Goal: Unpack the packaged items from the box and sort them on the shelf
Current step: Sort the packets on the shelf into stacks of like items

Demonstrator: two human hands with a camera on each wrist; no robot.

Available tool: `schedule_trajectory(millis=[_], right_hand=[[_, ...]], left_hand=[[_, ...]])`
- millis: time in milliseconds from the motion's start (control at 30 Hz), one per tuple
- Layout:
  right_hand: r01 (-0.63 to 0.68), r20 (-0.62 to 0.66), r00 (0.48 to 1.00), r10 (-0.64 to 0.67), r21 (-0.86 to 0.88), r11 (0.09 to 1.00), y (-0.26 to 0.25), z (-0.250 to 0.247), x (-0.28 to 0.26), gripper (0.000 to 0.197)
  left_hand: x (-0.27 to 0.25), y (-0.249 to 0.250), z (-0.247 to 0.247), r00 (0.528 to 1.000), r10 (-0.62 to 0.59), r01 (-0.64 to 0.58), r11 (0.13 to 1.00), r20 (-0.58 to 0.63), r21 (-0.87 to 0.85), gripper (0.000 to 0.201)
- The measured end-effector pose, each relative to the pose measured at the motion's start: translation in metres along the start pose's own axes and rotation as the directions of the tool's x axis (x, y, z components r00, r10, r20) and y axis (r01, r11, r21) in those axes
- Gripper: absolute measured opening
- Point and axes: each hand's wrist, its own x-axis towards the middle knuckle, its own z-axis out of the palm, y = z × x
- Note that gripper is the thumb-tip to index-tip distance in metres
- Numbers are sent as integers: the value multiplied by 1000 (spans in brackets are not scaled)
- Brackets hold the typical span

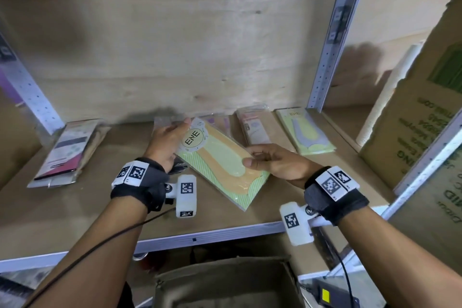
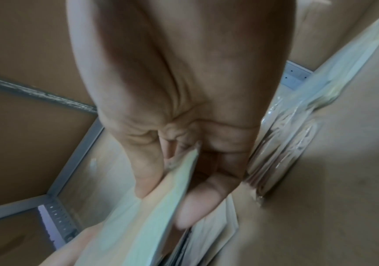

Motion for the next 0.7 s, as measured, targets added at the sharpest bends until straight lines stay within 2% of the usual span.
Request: schedule_trajectory(millis=[100, 167, 233, 333, 400, 467, 533, 600, 700], right_hand=[[-22, -10, 1000, 22, 3, 1000, 5, -7, -1, 32], [-40, -44, 998, 41, 17, 999, 8, -11, -3, 33], [-36, -94, 995, 42, 60, 998, 11, -17, -5, 27], [-9, -248, 967, 56, 184, 983, 12, -24, -9, 12], [18, -318, 946, 65, 250, 968, 13, -31, -12, 11], [16, -372, 924, 87, 265, 964, 13, -40, -14, 18], [19, -403, 909, 108, 298, 954, 11, -48, -17, 16], [-5, -452, 880, 149, 305, 952, 11, -57, -19, 19], [-67, -541, 803, 250, 335, 940, 14, -79, -21, 29]], left_hand=[[2, -3, 4, 996, -79, 79, 997, 52, -8, 46], [3, -1, 7, 997, -70, 70, 997, 33, -9, 42], [0, 2, 12, 996, -61, 66, 994, 62, -87, 44], [-10, 3, 28, 974, -13, 28, 998, 228, -62, 57], [-18, -1, 45, 938, -5, -5, 1000, 346, 30, 42], [-25, -7, 67, 906, 1, -41, 996, 423, 85, 30], [-25, -10, 87, 899, 20, -91, 986, 438, 141, 29], [-23, -8, 106, 911, 27, -98, 983, 411, 152, 31], [-17, -2, 135, 934, 27, -89, 983, 355, 159, 31]])
